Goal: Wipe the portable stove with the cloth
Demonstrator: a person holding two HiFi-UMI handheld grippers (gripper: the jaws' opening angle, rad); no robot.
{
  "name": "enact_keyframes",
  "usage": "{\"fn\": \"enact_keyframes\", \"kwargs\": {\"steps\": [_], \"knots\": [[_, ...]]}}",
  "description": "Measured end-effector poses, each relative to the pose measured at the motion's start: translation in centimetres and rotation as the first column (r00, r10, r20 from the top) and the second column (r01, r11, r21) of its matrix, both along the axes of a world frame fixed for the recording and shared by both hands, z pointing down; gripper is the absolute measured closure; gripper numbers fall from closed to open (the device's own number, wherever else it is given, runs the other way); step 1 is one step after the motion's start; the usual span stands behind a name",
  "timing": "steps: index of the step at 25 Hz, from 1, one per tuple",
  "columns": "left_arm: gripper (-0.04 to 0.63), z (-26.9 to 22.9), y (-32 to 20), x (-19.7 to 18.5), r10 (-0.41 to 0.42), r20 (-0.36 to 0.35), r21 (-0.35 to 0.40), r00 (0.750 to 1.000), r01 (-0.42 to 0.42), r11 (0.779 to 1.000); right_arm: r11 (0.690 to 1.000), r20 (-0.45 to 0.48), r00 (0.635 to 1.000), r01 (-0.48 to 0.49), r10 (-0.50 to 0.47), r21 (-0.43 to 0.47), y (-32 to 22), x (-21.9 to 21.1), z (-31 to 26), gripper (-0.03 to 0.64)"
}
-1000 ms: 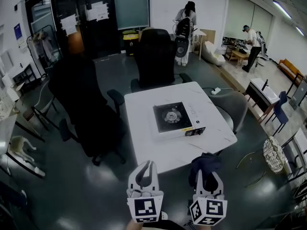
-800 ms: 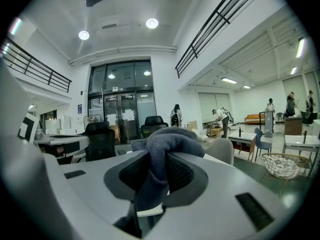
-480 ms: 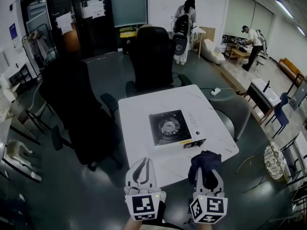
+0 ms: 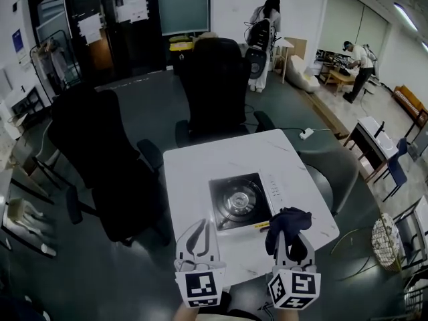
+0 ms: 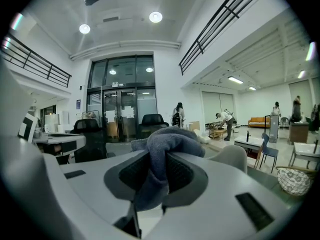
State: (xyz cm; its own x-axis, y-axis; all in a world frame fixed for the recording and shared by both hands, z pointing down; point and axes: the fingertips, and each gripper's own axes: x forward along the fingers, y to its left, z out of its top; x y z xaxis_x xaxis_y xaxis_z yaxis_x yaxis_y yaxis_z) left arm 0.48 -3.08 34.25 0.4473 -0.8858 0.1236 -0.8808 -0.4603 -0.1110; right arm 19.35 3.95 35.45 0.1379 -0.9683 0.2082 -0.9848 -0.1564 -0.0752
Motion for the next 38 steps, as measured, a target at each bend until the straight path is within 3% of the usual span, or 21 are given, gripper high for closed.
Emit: {"fn": "enact_keyframes", "kwargs": {"steps": [10,22,31,38], "knots": [[0.565,1.7,-4.5,-0.6,-0.014,0.022,-0.043,1.0,0.015,0.999,0.998,-0.006,1.0,0.021,-0.021,-0.058,-5.1,0.7,1.6,0.525],[0.565,3.4,-8.9,0.7,-0.097,0.031,-0.098,0.995,0.1,0.99,0.987,-0.012,0.997,0.073,-0.075,-0.142,-11.4,5.7,3.8,0.525],[0.565,4.4,-11.9,2.1,-0.245,0.044,-0.151,0.969,0.249,0.957,0.964,-0.02,0.98,0.189,-0.196,-0.185,-18.4,9.8,4.9,0.525],[0.565,6.0,-13.6,2.1,-0.311,0.11,-0.157,0.944,0.325,0.932,0.931,-0.021,0.955,0.283,-0.296,-0.232,-22.8,11.1,7.1,0.525]]}}
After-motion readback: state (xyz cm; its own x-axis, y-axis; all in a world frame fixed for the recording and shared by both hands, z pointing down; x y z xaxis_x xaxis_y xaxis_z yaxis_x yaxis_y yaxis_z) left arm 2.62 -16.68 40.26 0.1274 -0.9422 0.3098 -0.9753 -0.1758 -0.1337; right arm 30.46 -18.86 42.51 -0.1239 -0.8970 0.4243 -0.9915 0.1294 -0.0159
